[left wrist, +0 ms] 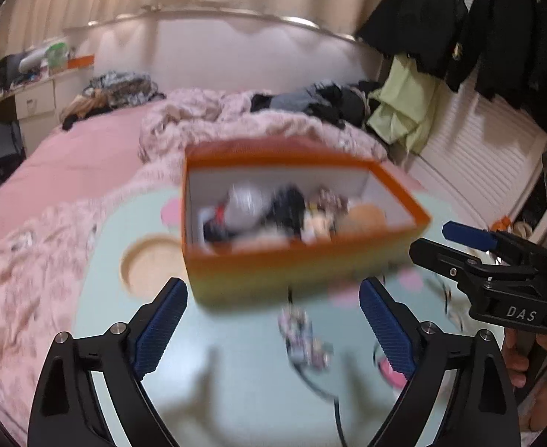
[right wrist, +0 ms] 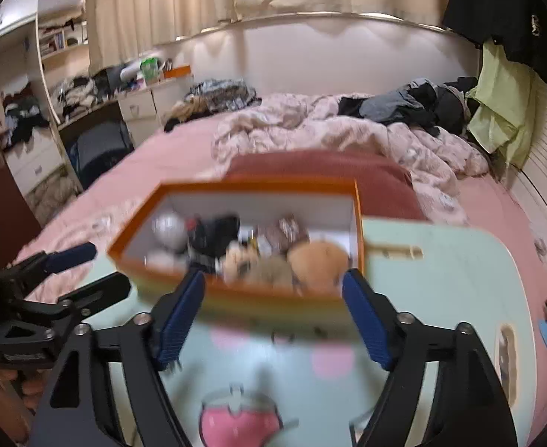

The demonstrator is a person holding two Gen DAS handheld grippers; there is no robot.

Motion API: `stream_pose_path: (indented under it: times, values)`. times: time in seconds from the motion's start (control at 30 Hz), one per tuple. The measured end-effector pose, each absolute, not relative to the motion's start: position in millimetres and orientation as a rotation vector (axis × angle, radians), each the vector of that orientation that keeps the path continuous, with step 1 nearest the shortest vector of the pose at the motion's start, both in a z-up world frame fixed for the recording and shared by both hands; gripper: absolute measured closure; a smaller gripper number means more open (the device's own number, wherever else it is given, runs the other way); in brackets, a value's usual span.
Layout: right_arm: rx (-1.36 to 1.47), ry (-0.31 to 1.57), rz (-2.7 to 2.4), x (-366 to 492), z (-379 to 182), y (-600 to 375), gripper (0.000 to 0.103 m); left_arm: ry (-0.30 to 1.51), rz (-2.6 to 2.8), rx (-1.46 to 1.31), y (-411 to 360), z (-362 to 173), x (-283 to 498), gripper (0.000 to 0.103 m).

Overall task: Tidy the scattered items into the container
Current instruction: 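Carry the bag and figurine over the orange box and open both grippers, then reach the left gripper to the bead bracelet and grasp it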

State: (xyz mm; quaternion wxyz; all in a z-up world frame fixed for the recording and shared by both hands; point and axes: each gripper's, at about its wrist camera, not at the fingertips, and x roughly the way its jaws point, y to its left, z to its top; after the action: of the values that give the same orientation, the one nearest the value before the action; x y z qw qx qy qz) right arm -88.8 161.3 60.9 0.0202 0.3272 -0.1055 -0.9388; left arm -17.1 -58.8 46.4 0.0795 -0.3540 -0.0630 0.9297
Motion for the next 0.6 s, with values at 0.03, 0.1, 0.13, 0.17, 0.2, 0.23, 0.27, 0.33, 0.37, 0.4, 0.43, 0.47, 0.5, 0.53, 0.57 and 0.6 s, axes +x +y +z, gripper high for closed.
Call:
stream_pose_path:
  times: [0.03,0.1,0.13,0.17,0.2,0.23,0.27,0.33,0.37,0.4,0.43,0.47,0.5,0.53,0.57,0.6]
  values:
    - [1.036,-0.319,-2.91,-83.9,54.1,159.8,0.025,-0.181,2.76,-1.095,-55.7,38.7,-14.3,0.01]
    - [1.086,-0.323,-2.903,-75.6,37.4,159.4,0.025,-0.15,2.74,-1.136,-49.3,29.3,-14.6,0.01]
    - [1.113,-0.326,-2.907,-71.8,30.4,159.8,0.025,-0.126,2.743,-1.153,-45.8,25.2,-16.3,0.01]
    - [1.138,-0.324,-2.913,-69.3,25.0,160.2,0.025,-0.099,2.75,-1.172,-43.0,20.5,-18.1,0.01]
    - [1.172,-0.323,-2.92,-65.7,17.6,161.4,0.025,-0.079,2.755,-1.205,-41.3,14.7,-20.7,0.01]
    - [1.2,-0.321,-2.922,-62.3,12.5,161.0,0.025,-0.069,2.75,-1.254,-40.4,8.1,-23.5,0.01]
    - [1.226,-0.324,-2.922,-60.0,7.7,161.8,0.025,-0.047,2.759,-1.288,-38.3,3.2,-25.0,0.009]
    - [1.258,-0.326,-2.929,-55.7,-2.0,164.3,0.022,-0.001,2.783,-1.321,-34.2,-0.3,-25.6,0.007]
    - [1.258,-0.312,-2.943,-52.6,-2.5,163.8,0.021,0.002,2.78,-1.332,-33.2,-0.8,-26.4,0.006]
    - [1.269,-0.314,-2.947,-50.0,-2.5,164.7,0.021,0.003,2.777,-1.339,-32.8,-1.4,-27.1,0.002]
    - [1.277,-0.313,-2.958,-48.2,-1.8,164.8,0.021,0.003,2.775,-1.345,-32.6,-2.7,-27.8,0.0]
    - [1.28,-0.304,-2.971,-47.4,-1.8,163.6,0.02,0.001,2.776,-1.345,-32.4,-3.7,-28.2,0.0]
    - [1.287,-0.262,-2.982,-47.0,-2.9,158.9,0.019,-0.001,2.778,-1.343,-32.7,-4.5,-27.7,0.0]
    - [1.278,-0.244,-2.974,-46.5,-3.2,155.5,0.015,-0.004,2.779,-1.34,-33.0,-5.2,-27.2,0.0]
    - [1.271,-0.228,-2.966,-45.9,-3.4,152.6,0.011,-0.005,2.778,-1.338,-33.3,-5.8,-26.8,0.0]
    - [1.26,-0.214,-2.958,-44.2,-3.9,150.0,0.009,-0.007,2.777,-1.334,-33.8,-6.4,-26.3,0.0]
